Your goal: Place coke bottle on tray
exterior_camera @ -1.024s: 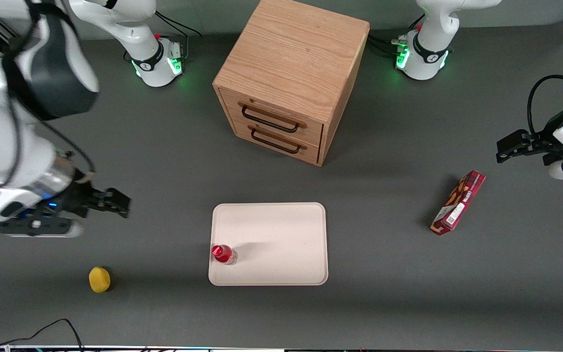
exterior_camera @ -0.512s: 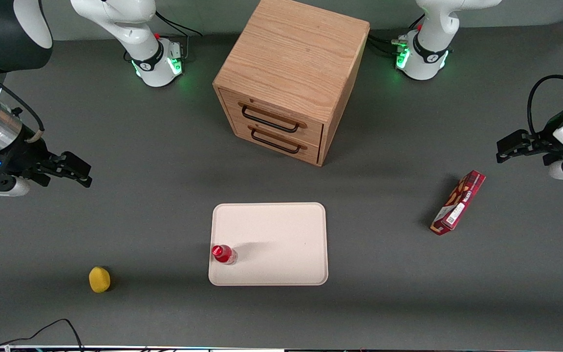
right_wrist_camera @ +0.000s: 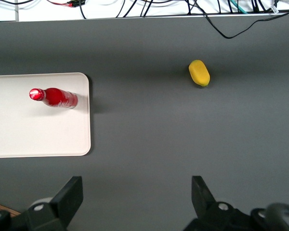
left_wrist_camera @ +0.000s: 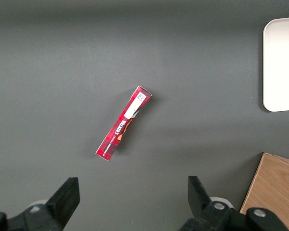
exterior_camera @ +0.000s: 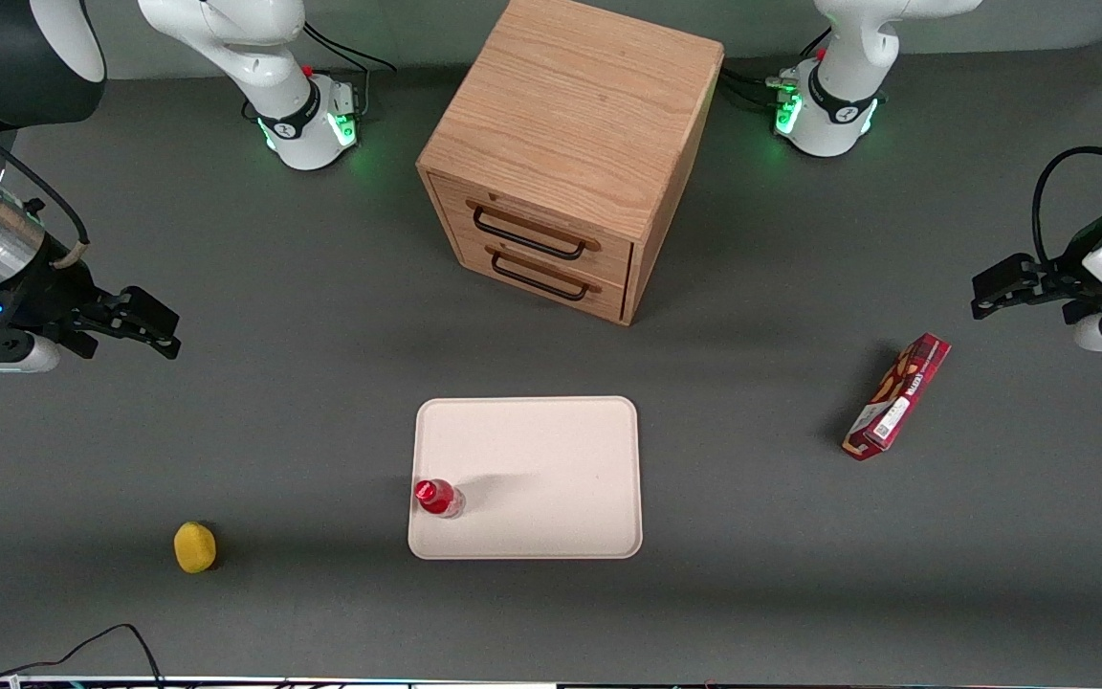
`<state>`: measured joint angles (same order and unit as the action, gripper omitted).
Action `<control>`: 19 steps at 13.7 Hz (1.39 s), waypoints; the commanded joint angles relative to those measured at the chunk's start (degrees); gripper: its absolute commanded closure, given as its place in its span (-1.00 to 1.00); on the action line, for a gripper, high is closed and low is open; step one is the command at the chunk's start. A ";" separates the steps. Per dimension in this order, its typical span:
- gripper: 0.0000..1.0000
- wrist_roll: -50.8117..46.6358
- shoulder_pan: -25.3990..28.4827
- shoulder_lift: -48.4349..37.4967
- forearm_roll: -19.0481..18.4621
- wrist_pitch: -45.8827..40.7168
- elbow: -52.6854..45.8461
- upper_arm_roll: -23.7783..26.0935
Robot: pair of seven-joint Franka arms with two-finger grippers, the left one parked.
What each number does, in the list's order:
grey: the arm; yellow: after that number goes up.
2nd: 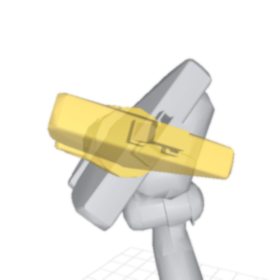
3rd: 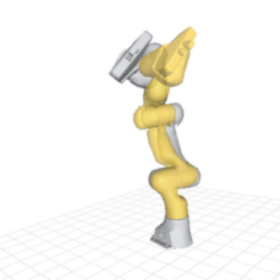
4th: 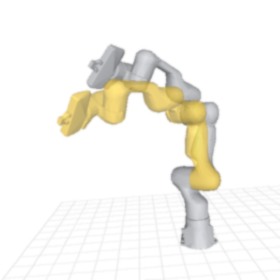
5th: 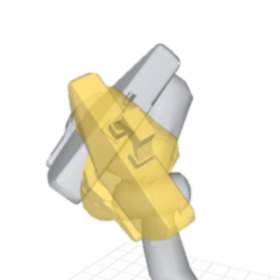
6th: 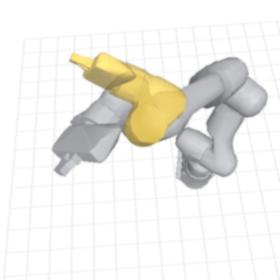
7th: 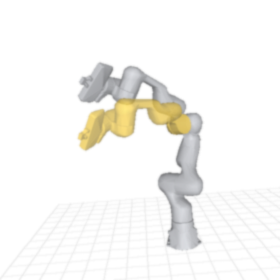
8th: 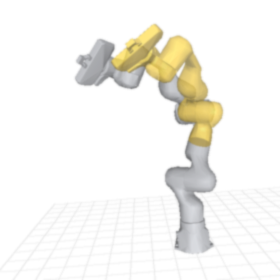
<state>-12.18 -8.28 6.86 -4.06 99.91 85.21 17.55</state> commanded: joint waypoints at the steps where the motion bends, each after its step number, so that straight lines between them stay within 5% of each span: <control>1: -1.00 4.85 0.10 -1.50 1.51 -0.15 1.45 -3.02; 5: -1.00 16.80 8.69 -2.37 6.87 -0.06 0.84 -19.45; 19: -1.00 14.11 8.72 -2.46 5.20 -3.49 -1.80 -19.66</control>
<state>3.05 -0.12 4.59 1.39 97.67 84.24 -1.54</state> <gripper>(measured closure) 0.000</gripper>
